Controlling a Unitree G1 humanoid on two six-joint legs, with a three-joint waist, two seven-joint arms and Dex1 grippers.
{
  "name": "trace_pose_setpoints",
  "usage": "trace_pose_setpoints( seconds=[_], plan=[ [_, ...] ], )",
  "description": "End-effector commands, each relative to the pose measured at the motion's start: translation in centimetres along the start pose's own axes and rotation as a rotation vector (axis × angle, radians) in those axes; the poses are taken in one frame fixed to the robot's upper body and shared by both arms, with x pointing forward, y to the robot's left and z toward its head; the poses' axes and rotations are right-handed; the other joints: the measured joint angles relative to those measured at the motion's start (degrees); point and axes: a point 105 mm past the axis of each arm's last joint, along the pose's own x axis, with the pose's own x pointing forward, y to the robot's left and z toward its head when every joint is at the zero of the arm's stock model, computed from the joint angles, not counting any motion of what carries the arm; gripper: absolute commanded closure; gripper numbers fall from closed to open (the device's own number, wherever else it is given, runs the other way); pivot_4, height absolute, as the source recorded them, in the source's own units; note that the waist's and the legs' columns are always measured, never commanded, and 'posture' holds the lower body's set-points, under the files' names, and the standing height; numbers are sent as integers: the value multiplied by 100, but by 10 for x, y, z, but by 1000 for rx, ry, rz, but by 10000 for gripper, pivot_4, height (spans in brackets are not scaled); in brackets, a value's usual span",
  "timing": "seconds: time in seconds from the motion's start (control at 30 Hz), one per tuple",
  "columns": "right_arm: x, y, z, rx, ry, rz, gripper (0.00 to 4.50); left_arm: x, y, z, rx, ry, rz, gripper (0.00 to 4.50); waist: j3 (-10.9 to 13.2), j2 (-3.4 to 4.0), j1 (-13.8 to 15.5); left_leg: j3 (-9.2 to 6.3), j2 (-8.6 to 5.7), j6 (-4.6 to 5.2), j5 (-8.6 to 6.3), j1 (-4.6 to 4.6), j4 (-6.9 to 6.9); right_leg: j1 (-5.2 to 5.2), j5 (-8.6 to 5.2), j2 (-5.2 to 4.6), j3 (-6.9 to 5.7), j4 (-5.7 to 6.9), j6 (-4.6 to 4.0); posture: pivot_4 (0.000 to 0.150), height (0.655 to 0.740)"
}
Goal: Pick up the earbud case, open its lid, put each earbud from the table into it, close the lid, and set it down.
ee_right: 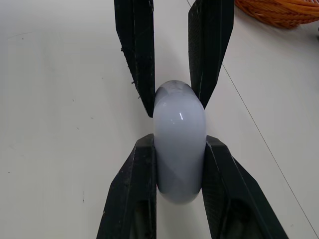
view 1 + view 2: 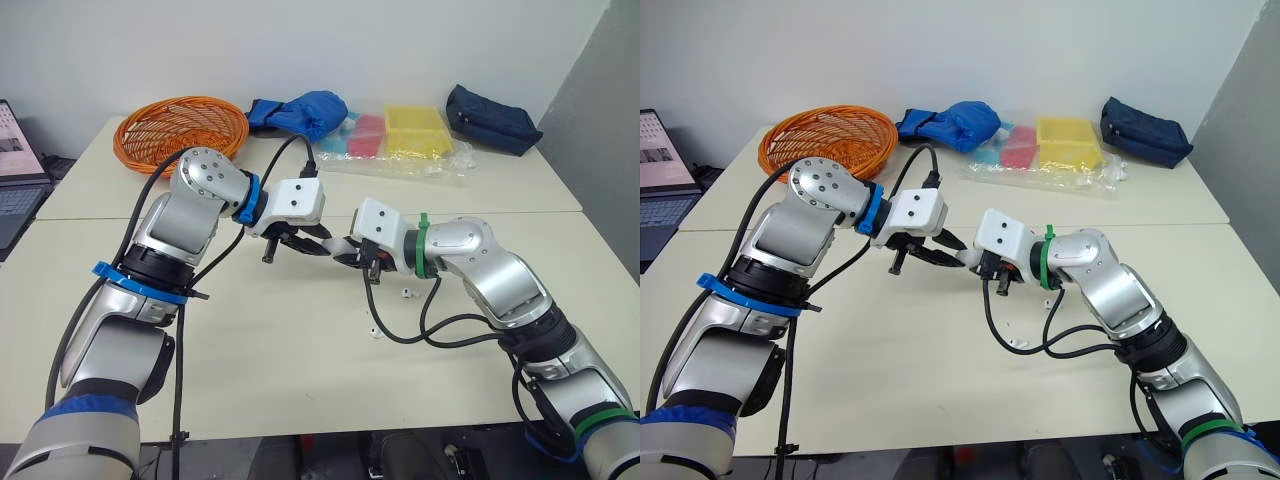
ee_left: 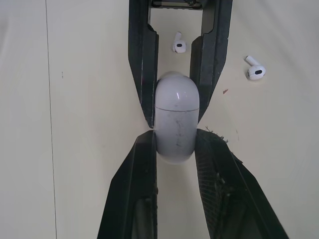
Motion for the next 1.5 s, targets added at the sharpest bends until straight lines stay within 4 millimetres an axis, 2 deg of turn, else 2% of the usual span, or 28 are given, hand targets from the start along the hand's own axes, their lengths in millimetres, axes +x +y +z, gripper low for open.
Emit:
trace_pose_setpoints(
  seconds=[0.03,0.2,0.53,0.63,0.77,0.8,1.33,1.5],
  plan=[
    [-6,-7,19,-61,-44,-33,37024,-3,-1,8,56,-12,-5,34380,0,0,0,0,0,0,0,0,0,0,0,0,0,0,0,1500,7400],
    [-6,-7,19,-61,-44,-34,37024,-2,3,7,47,-6,20,18862,0,0,1,0,0,0,0,0,1,0,0,0,0,1,0,1500,7400],
    [-7,-6,18,-63,-41,-32,37024,-3,5,9,46,-8,28,18862,0,0,0,0,0,0,0,0,3,0,0,0,0,2,-1,1500,7400],
    [-6,-7,19,-63,-43,-34,37024,-2,4,9,36,-15,18,25153,0,0,0,0,0,0,0,0,4,0,1,0,0,2,-1,1500,7400],
    [-6,-8,20,-63,-46,-36,37024,-2,2,8,27,-13,10,36615,0,0,0,0,0,0,0,0,4,0,0,0,0,3,-1,1500,7400],
    [-6,-8,19,-62,-47,-37,37024,-2,3,8,27,-15,11,37700,0,0,1,0,0,0,0,0,4,0,0,0,0,3,-1,1500,7400],
    [-6,-9,20,-48,-54,-42,37024,-3,6,13,30,-30,30,37692,0,0,0,0,0,0,0,0,5,0,1,0,0,4,-1,1500,7400],
    [-9,-12,20,-38,-58,-46,19770,-3,1,11,17,-38,13,37692,0,0,1,0,0,0,0,0,6,0,1,0,0,4,-1,1500,7400]
  ],
)
